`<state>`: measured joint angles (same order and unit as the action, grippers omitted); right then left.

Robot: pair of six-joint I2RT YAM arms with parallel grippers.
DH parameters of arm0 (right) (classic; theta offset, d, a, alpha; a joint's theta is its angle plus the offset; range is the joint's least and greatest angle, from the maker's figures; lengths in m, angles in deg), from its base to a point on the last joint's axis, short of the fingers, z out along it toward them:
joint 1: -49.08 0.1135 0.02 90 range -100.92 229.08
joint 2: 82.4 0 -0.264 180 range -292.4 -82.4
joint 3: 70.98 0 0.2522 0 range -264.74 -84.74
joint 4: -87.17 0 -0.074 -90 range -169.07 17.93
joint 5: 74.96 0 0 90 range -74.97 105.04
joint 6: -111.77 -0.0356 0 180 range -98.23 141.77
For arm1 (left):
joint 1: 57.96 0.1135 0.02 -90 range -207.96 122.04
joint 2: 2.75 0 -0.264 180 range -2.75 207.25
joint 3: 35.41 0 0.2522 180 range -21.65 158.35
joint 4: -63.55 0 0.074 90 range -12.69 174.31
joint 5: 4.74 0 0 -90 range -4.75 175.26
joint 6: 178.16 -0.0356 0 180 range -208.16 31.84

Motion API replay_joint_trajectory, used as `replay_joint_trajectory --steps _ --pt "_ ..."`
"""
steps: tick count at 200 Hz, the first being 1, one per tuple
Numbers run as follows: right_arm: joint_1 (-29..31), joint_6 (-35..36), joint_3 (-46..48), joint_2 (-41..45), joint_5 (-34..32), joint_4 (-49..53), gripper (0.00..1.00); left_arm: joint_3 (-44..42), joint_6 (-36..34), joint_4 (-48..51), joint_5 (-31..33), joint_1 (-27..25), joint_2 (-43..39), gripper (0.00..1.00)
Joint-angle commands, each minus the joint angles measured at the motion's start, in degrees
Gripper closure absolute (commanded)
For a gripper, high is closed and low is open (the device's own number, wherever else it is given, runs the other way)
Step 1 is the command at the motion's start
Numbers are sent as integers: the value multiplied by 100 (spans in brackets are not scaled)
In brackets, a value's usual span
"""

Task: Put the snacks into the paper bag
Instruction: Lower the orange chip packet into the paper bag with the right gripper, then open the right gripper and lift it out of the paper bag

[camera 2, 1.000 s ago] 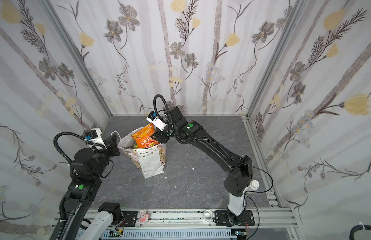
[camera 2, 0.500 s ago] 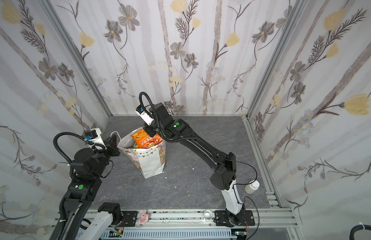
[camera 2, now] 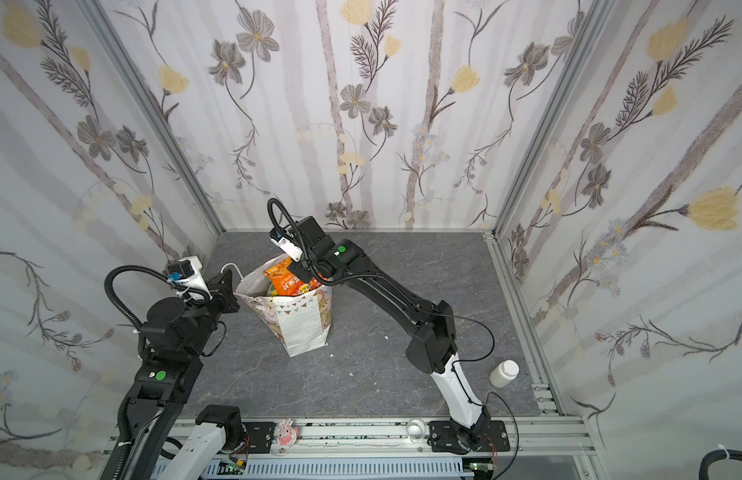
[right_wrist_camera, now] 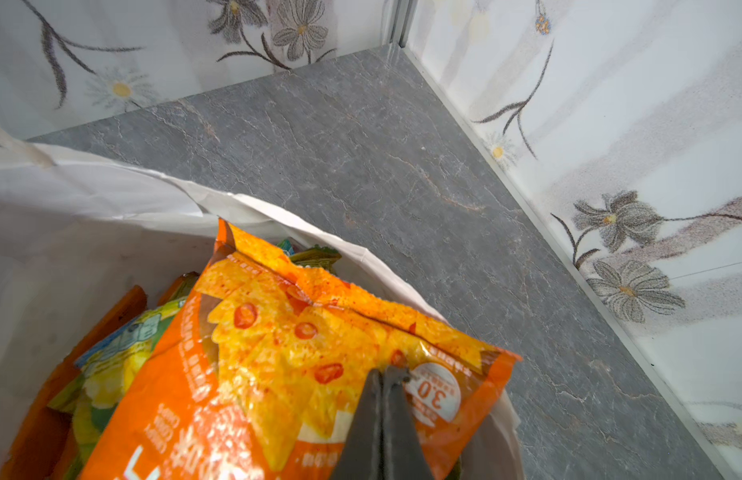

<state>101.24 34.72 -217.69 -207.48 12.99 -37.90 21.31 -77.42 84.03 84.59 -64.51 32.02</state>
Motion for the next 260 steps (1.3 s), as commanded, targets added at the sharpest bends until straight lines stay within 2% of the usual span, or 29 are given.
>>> replay_joint_trajectory --steps 1,41,64,86,97,110,116,138,150,161,169,194,208,224,241,260 --pt "13 170 -226 -180 153 352 98 -16 -19 -110 14 -2 -31 94" --pt "93 315 -502 -557 538 658 96 -6 -25 -110 41 2 -47 94" --pt "110 309 -558 -623 843 745 92 -12 -25 -121 49 3 -49 94" --pt "152 154 -797 -584 947 653 83 -15 -28 -127 33 6 -31 94" --pt "193 -6 -1091 -510 935 550 73 -9 -37 -119 53 7 -22 94" --pt "239 -179 -1137 -218 817 208 71 -8 -28 -110 71 3 -22 94" --pt "250 -275 -1137 -70 724 74 65 -8 -28 -103 83 9 -22 94" --pt "246 -687 -1116 434 192 -140 62 -12 -5 -118 89 4 -14 94" --pt "251 -798 -1024 712 -197 -135 56 6 -9 -111 69 4 12 94" --pt "250 -832 -759 1046 -580 -136 48 26 -17 -99 23 4 39 94" --pt "251 -955 -447 1316 -893 -189 46 52 -43 -69 -28 4 76 94" --pt "250 -1123 1664 2653 -1588 -1162 37 86 -37 -77 -37 2 106 95" --pt "203 -1277 2512 3099 -1870 -1541 32 77 -27 -126 -21 2 68 95" --pt "139 -1479 3003 3314 -1928 -1662 30 89 -20 -142 -16 7 66 95" --pt "120 -1669 3473 3537 -1632 -1997 29 96 -9 -122 -33 5 107 95" --pt "64 -1765 3611 3447 -1559 -2174 28 111 15 -114 -86 3 145 95"
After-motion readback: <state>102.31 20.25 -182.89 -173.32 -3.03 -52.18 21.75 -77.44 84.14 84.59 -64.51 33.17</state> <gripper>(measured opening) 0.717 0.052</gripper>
